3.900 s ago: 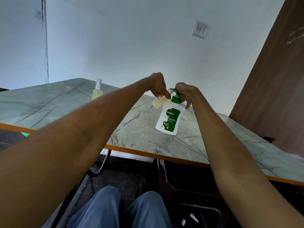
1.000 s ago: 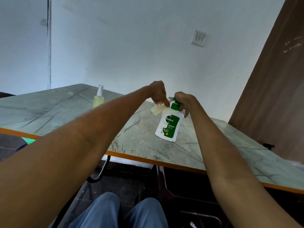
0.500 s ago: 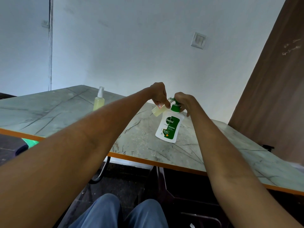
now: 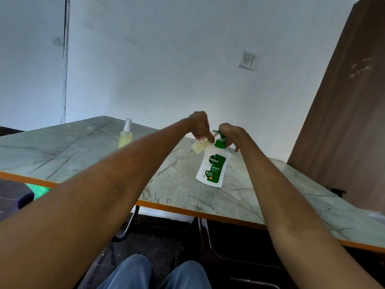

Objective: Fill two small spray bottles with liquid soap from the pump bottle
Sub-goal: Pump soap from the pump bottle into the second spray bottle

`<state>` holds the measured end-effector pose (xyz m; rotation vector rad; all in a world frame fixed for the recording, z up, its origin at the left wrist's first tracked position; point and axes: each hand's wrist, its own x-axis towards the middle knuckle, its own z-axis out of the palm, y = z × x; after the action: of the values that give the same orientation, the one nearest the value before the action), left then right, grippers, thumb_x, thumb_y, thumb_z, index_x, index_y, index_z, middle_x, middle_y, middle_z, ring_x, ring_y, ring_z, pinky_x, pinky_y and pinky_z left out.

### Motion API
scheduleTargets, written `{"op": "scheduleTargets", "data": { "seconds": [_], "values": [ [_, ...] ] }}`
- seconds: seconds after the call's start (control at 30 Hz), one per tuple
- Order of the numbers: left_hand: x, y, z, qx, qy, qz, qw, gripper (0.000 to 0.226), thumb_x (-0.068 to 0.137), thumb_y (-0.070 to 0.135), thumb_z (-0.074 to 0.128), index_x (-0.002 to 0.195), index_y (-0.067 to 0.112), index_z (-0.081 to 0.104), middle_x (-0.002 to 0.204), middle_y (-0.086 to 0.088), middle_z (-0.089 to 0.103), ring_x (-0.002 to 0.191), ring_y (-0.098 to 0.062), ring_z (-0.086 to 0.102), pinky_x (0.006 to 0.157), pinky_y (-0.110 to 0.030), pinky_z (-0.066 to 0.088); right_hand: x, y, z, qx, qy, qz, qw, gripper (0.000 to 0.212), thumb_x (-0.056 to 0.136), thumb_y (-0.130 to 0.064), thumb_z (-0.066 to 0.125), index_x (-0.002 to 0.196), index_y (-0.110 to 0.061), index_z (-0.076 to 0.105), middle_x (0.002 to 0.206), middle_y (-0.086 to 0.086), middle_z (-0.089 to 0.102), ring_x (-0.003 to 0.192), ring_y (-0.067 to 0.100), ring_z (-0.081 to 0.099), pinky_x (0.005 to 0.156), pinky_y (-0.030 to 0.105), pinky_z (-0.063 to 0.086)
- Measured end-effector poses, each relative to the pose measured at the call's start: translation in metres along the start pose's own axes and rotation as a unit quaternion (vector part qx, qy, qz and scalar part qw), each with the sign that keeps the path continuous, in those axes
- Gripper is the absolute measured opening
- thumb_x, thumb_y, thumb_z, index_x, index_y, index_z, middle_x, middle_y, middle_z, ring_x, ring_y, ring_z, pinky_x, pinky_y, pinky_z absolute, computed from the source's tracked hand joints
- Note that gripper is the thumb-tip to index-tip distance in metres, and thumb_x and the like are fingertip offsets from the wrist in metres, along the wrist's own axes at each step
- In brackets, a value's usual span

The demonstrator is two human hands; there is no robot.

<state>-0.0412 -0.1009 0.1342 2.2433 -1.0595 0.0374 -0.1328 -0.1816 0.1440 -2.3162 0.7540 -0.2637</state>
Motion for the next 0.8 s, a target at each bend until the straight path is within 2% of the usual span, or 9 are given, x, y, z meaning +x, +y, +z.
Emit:
{"op": "scheduleTargets", "data": {
  "seconds": [0.13,0.23,0.37,0.4,0.47,0.53,0.6,0.7,0.8],
  "values": [
    [0.0022,-0.0017,0.0027,-0.007,-0.007,-0.002,1.000,0.044,0.064,0.026,0.084,0.095,-0.003,0.071,0.085,-0.012,0.067,0.061,-0.017,0.061,0.055,-0.018,0.053,0.0065,0.0039,0.0003,0.005,0.004,0.004,1.000,0.028,0.097,-0.010,0.020,0.080,-0.005,0.040,0.112,0.016,0.050,0.098,0.026,0.050,0.060,0.032,0.038],
    [0.0028,-0.0036,0.0037,0.004,-0.013,0.000,1.000,0.044,0.066,0.026,0.082,0.097,-0.002,0.071,0.090,-0.013,0.069,0.068,-0.020,0.063,0.058,-0.018,0.052,0.0094,0.0044,0.0034,0.012,-0.006,0.015,1.000,0.023,0.098,-0.012,0.021,0.097,-0.001,0.041,0.130,0.019,0.050,0.122,0.030,0.049,0.076,0.035,0.034],
    [0.0035,-0.0044,0.0047,-0.001,-0.012,-0.001,1.000,0.044,0.065,0.025,0.083,0.097,-0.003,0.071,0.098,-0.017,0.070,0.076,-0.024,0.064,0.064,-0.020,0.053,0.0094,0.0057,0.0032,0.000,-0.008,0.019,1.000,0.022,0.098,-0.012,0.020,0.101,-0.002,0.040,0.134,0.018,0.049,0.124,0.029,0.048,0.077,0.035,0.034],
    [0.0031,-0.0035,0.0048,-0.002,-0.009,-0.001,1.000,0.043,0.065,0.025,0.083,0.096,-0.003,0.071,0.098,-0.017,0.070,0.076,-0.024,0.064,0.064,-0.020,0.053,0.0097,0.0060,0.0017,0.001,-0.009,0.018,1.000,0.023,0.098,-0.012,0.020,0.098,-0.002,0.041,0.128,0.018,0.052,0.120,0.029,0.050,0.074,0.034,0.036],
    [0.0029,-0.0017,0.0041,-0.006,-0.005,-0.002,1.000,0.043,0.065,0.025,0.083,0.096,-0.003,0.071,0.099,-0.017,0.071,0.075,-0.024,0.064,0.064,-0.019,0.052,0.0098,0.0058,0.0000,0.006,-0.007,0.013,1.000,0.026,0.097,-0.011,0.020,0.082,-0.004,0.041,0.101,0.014,0.055,0.103,0.027,0.052,0.059,0.032,0.038],
    [0.0032,-0.0002,0.0021,-0.007,-0.001,-0.004,1.000,0.044,0.065,0.025,0.083,0.096,-0.003,0.070,0.099,-0.017,0.070,0.074,-0.024,0.064,0.065,-0.020,0.052,0.0079,0.0034,-0.0004,0.012,-0.005,0.014,1.000,0.029,0.097,-0.011,0.020,0.073,-0.008,0.036,0.083,0.010,0.049,0.094,0.024,0.047,0.050,0.032,0.032],
    [0.0026,0.0001,0.0013,-0.008,-0.001,-0.006,1.000,0.045,0.065,0.026,0.083,0.097,-0.003,0.070,0.100,-0.017,0.070,0.075,-0.024,0.064,0.065,-0.020,0.052,0.0057,0.0018,-0.0001,0.017,-0.008,0.014,1.000,0.028,0.097,-0.011,0.020,0.075,-0.007,0.037,0.093,0.012,0.050,0.097,0.026,0.049,0.054,0.033,0.033],
    [0.0016,-0.0001,0.0022,-0.007,-0.002,-0.005,1.000,0.044,0.065,0.027,0.083,0.096,-0.002,0.070,0.096,-0.014,0.070,0.070,-0.021,0.063,0.061,-0.017,0.051,0.0059,0.0029,-0.0006,0.007,-0.011,0.012,1.000,0.022,0.096,-0.010,0.020,0.092,-0.003,0.040,0.116,0.018,0.053,0.115,0.029,0.053,0.067,0.036,0.035],
    [0.0002,-0.0017,0.0031,-0.010,-0.003,-0.003,1.000,0.044,0.065,0.025,0.083,0.096,-0.002,0.070,0.090,-0.012,0.068,0.071,-0.021,0.063,0.063,-0.020,0.053,0.0083,0.0032,0.0016,0.003,-0.005,0.010,1.000,0.024,0.097,-0.011,0.020,0.087,-0.004,0.041,0.117,0.017,0.051,0.108,0.027,0.053,0.059,0.033,0.036]
  ]
}}
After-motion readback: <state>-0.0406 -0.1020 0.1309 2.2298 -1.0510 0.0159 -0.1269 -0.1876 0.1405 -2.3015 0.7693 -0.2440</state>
